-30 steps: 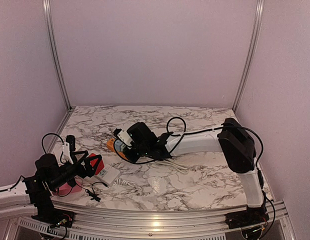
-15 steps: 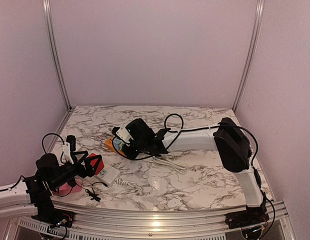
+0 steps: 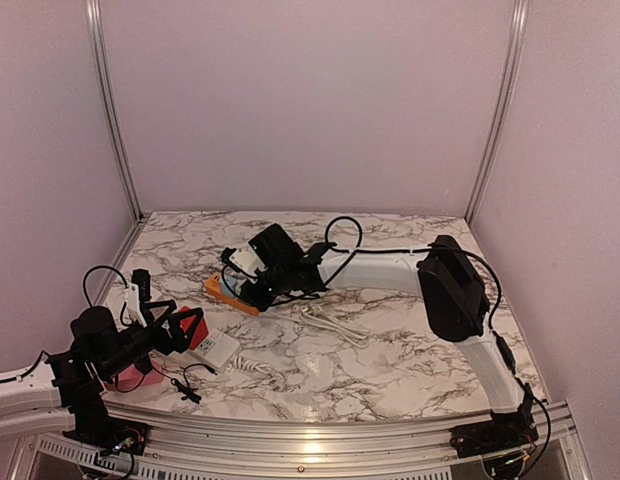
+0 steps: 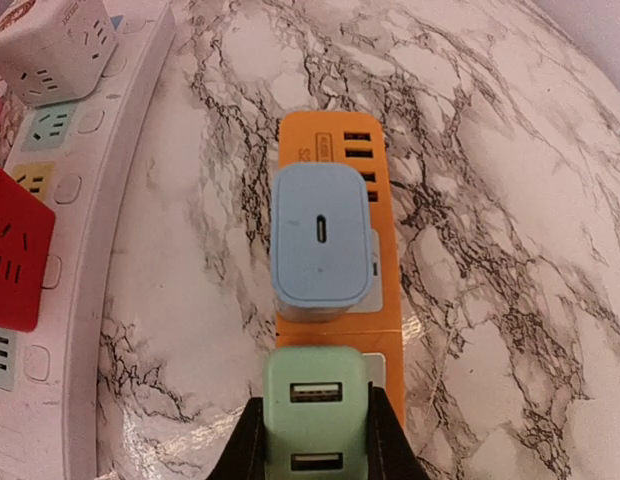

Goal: Insert the plug
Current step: Insert the plug into the socket slot.

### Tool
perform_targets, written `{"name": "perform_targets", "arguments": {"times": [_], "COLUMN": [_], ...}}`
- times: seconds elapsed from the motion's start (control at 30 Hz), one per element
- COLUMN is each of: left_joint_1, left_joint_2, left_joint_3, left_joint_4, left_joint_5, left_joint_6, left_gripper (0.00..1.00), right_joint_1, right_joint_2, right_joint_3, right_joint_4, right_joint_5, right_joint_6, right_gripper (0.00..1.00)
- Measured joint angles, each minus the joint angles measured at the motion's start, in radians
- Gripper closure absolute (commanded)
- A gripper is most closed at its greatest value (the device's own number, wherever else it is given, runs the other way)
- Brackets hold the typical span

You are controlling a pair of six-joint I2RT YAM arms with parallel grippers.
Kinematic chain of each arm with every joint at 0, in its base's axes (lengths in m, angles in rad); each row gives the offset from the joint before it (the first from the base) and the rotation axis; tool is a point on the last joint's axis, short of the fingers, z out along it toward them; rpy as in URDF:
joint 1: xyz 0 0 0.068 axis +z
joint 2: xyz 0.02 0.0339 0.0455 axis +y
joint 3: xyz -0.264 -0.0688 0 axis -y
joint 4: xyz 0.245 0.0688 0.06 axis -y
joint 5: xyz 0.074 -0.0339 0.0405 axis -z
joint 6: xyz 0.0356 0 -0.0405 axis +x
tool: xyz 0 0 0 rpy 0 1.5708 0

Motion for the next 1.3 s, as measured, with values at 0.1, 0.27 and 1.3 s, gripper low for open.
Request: {"name": "perform_targets", "arguments": {"times": [0.1, 0.27, 1.3], "left_joint_1": [0.002, 0.003, 0.010], "left_joint_2": [-0.003, -0.005, -0.057], "left_joint_3": [0.000, 0.000, 0.000], "left_joint_4": [0.000, 0.000, -0.002], "left_joint_5": [0.002, 0.002, 0.002], "left_joint_6": [0.000, 0.000, -0.001], "left_gripper": [0.01, 0.01, 0.01], "right_joint_1": [-0.004, -0.014, 0.115], "right_joint_2": [0.003, 0.008, -0.020], "right_joint_3": [0.004, 0.012, -0.004], "right_joint_4": [-0.005, -0.012, -0.072], "right_joint_5": [-0.017, -0.043, 0.203], "right_joint_6": [0.000, 0.010, 0.349], "right_gripper": [1.00, 1.00, 1.00]}}
